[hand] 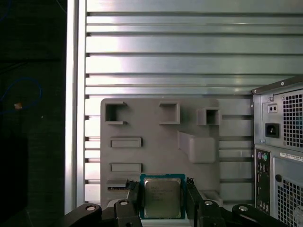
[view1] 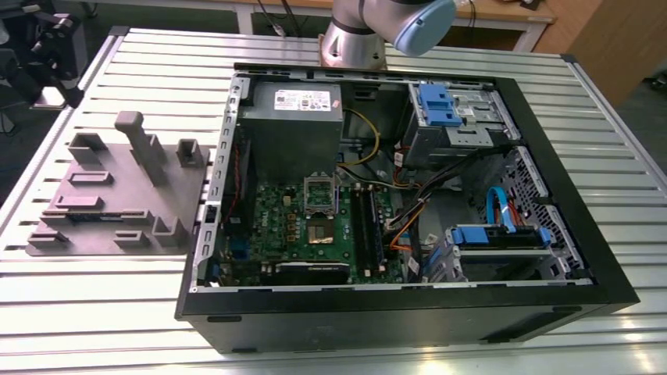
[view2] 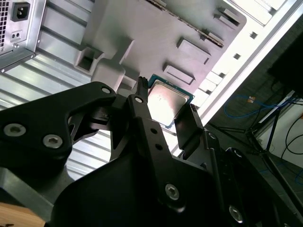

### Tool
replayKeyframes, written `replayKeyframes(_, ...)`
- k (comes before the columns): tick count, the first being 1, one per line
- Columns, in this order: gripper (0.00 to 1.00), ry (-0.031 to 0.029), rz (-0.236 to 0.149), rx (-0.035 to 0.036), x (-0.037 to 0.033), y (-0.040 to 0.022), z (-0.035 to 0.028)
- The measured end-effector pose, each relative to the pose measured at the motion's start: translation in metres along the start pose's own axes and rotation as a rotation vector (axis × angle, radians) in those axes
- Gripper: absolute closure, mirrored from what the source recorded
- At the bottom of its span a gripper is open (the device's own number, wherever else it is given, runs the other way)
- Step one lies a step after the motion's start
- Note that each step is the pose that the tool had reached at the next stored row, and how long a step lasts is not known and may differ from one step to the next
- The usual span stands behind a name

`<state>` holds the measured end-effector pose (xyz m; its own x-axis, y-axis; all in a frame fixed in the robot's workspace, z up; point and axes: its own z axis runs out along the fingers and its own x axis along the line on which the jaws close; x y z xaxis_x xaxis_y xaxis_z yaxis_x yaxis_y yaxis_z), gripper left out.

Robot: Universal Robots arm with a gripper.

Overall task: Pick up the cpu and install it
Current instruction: 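Pick up the cpu and move it towards the insertion slot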

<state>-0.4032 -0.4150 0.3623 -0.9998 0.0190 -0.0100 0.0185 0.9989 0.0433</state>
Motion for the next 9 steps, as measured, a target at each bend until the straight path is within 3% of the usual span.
replayKeyframes(9, 0.53, 0.0000, 0.000, 0.0000, -0.0018, 0.0000, 0.0000)
